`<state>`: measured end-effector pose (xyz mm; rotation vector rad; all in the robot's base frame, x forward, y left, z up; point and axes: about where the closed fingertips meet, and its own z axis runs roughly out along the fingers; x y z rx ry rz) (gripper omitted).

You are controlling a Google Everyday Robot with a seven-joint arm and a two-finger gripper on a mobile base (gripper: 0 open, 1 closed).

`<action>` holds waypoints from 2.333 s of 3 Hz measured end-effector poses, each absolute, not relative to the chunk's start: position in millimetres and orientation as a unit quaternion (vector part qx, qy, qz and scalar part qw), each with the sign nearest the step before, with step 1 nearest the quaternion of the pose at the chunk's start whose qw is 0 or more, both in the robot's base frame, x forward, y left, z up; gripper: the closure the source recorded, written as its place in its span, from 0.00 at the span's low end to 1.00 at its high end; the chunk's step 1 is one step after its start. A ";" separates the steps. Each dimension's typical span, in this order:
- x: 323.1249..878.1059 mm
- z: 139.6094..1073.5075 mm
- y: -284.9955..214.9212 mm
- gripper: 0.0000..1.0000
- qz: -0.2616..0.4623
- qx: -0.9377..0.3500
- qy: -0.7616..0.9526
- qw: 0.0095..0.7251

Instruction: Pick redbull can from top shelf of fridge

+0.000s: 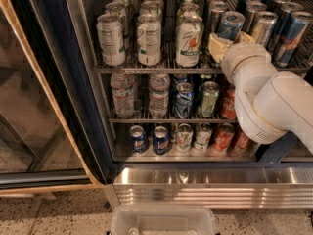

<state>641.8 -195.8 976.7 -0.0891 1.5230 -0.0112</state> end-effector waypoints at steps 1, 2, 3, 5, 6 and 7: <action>632.9 985.5 -194.3 1.00 0.007 -0.040 0.689 0.724; 622.9 999.3 -193.3 1.00 0.017 -0.042 0.684 0.728; 614.1 1007.7 -192.4 1.00 0.027 -0.045 0.685 0.727; 597.6 1008.5 -187.8 1.00 0.046 -0.056 0.700 0.711; 589.3 1004.7 -183.0 1.00 0.053 -0.063 0.712 0.697; 588.5 1004.2 -182.4 1.00 0.061 -0.057 0.716 0.693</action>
Offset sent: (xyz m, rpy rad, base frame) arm -0.0321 0.0016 0.0391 0.0432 -0.0257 0.0563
